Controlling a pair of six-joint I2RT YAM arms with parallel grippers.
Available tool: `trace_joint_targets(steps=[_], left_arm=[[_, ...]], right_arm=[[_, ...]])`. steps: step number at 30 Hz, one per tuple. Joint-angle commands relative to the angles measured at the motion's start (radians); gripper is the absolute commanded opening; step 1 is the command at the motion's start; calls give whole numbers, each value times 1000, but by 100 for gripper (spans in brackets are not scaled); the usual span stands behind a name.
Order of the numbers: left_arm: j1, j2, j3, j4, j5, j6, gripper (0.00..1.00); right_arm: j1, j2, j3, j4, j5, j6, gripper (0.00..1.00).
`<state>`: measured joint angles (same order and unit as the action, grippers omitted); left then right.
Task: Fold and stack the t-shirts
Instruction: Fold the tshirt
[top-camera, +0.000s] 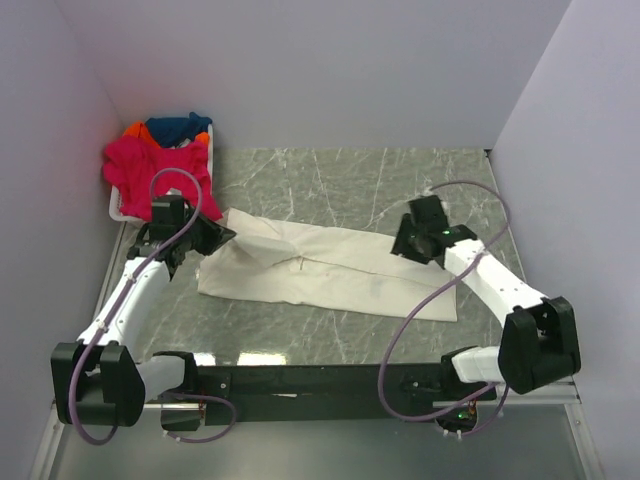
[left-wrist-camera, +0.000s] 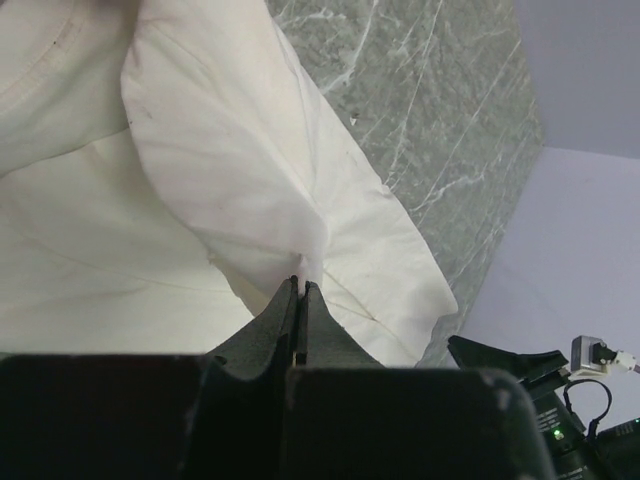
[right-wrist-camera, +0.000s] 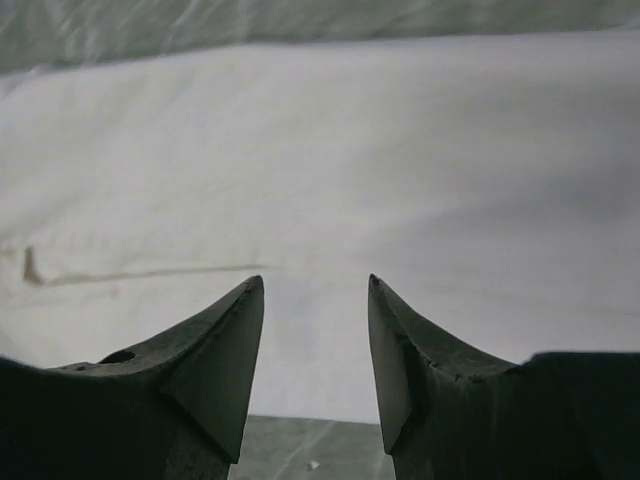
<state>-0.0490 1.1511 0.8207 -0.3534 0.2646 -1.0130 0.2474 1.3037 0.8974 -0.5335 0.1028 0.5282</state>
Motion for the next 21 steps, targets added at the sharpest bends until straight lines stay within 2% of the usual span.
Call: trace_joint_targets(steps=[1, 6, 10, 14, 21], left_arm=[[5, -34, -8, 11, -27, 2, 0], [6, 27, 23, 25, -77, 54, 0], [9, 76, 52, 34, -120, 100, 0], [14, 142, 67, 47, -159, 129, 0], [38, 231, 84, 73, -168, 171, 0]], right_arm=[[161, 40, 24, 124, -100, 45, 53], [308, 179, 122, 159, -104, 102, 52], [398, 287, 216, 194, -173, 112, 52], [513, 423, 358, 224, -224, 121, 52], [641, 637, 583, 234, -233, 130, 49]])
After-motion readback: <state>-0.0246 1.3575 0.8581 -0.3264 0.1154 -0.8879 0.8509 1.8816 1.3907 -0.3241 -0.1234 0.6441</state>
